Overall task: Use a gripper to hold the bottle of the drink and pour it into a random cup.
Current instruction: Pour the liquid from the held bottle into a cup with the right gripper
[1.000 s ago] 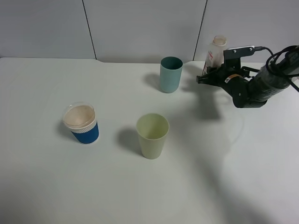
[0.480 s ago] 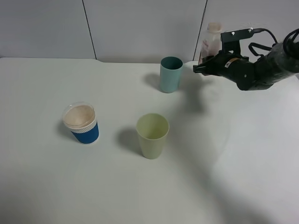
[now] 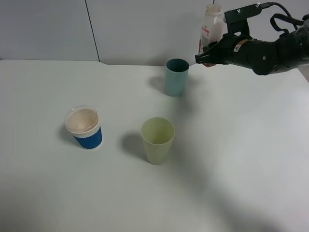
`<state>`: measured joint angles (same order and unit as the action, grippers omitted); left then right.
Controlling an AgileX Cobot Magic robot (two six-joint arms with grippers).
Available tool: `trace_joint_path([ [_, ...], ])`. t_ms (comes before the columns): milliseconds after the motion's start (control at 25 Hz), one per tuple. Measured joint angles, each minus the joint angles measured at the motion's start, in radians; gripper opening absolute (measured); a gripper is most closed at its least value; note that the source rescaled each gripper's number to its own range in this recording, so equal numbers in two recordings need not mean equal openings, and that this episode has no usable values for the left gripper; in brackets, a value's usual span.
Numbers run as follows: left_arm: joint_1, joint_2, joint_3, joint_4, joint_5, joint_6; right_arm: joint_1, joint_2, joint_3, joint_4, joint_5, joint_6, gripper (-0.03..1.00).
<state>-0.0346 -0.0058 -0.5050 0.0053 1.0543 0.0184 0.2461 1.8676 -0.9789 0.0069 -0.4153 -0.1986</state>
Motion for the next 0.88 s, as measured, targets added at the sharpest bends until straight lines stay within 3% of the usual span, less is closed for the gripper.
trace_joint_path([
  [240, 0.000, 0.000, 0.000, 0.000, 0.000, 0.000, 0.002, -0.067, 0.000, -0.060, 0.137, -0.040, 0.00],
  [520, 0.000, 0.000, 0.000, 0.000, 0.000, 0.000, 0.002, -0.123, 0.001, -0.152, 0.226, -0.050, 0.00],
  [880, 0.000, 0.000, 0.000, 0.000, 0.000, 0.000, 0.002, -0.170, 0.001, -0.343, 0.327, -0.065, 0.00],
])
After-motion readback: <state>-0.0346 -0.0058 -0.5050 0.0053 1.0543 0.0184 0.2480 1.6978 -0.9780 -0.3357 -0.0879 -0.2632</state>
